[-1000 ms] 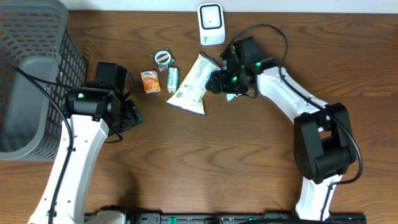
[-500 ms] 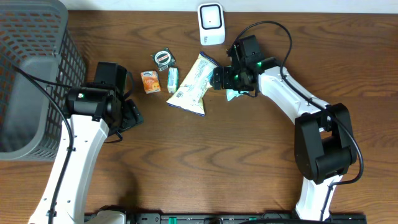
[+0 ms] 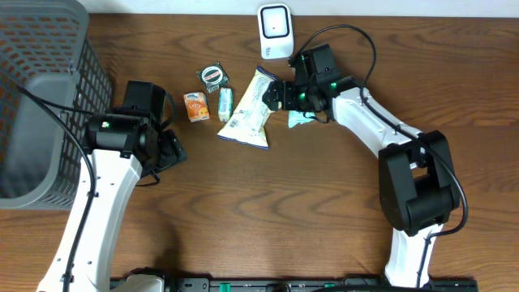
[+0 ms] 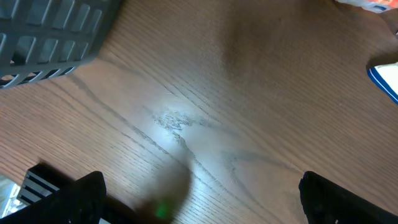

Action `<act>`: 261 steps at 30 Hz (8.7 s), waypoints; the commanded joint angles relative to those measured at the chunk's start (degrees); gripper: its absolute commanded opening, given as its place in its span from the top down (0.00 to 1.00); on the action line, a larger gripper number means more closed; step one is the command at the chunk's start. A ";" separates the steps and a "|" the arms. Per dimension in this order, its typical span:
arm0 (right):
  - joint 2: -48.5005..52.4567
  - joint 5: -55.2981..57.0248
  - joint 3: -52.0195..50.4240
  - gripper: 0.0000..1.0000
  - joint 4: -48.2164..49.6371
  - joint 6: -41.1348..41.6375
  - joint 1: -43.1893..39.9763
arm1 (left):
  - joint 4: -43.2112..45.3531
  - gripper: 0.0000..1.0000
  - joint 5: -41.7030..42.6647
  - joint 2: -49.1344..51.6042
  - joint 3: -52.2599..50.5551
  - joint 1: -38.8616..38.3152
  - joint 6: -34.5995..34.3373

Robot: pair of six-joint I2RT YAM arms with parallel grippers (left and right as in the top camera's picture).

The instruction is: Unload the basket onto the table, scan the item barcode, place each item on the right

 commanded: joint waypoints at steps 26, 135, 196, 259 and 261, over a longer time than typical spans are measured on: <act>4.76 2.84 0.63 0.14 2.73 4.33 7.89 | -0.15 0.03 -0.55 0.15 -0.22 0.20 -0.31; 4.55 33.18 11.61 0.99 -35.26 -0.85 -3.45 | -0.15 0.03 -0.55 0.15 -0.22 0.20 -0.31; 0.55 39.10 4.28 0.30 -46.69 0.26 9.25 | -0.15 0.03 -0.55 0.15 -0.22 0.20 -0.31; 16.50 -11.37 11.96 0.04 -0.57 9.51 3.37 | -0.15 0.02 -0.55 0.15 -0.22 0.20 -0.31; 17.46 -11.30 11.96 0.19 -0.85 9.51 3.37 | -0.15 0.02 -0.55 0.15 -0.22 0.20 -0.31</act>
